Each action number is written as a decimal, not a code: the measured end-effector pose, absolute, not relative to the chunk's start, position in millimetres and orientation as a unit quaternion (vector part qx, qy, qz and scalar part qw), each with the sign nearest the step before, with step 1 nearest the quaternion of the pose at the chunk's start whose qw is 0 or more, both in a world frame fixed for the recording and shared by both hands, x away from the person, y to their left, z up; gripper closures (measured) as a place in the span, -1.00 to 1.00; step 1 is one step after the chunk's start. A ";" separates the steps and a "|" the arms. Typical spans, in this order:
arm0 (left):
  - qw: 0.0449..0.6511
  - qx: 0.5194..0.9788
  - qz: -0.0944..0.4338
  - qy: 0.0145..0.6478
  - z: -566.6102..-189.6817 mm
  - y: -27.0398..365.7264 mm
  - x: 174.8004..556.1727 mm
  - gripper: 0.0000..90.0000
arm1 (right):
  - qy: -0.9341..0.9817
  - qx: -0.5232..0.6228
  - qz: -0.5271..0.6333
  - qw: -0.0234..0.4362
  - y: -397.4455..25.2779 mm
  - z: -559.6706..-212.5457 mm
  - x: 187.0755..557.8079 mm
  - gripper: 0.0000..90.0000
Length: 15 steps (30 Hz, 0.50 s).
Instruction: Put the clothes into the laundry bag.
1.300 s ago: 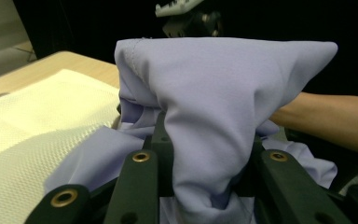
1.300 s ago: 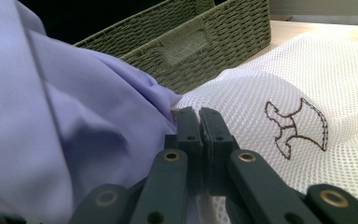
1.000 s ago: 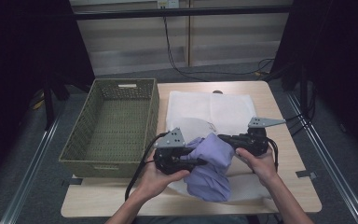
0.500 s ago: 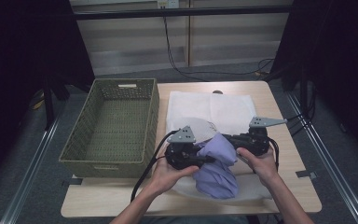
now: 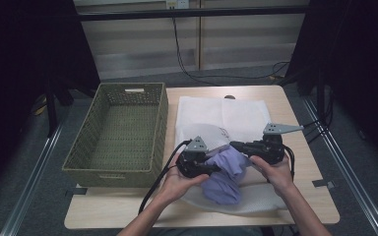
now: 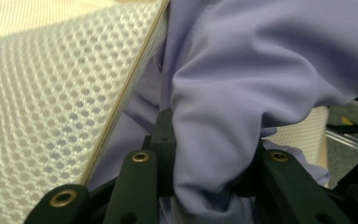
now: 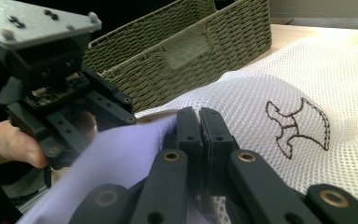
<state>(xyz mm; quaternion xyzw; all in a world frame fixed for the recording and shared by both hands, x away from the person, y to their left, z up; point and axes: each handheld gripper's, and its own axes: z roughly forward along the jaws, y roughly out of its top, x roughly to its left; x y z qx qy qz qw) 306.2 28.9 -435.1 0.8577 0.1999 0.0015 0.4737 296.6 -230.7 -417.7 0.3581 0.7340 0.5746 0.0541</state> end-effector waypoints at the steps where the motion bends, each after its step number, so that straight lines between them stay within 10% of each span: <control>1: 0.472 0.858 0.000 0.203 -437.0 29.0 307.0 0.53 | 0.734 0.357 0.574 0.055 -230.6 -417.8 296.6 0.95; 15: 0.459 0.856 0.001 0.237 -451.3 36.8 313.3 0.52 | 0.735 0.357 0.573 0.056 -231.6 -416.8 295.8 0.95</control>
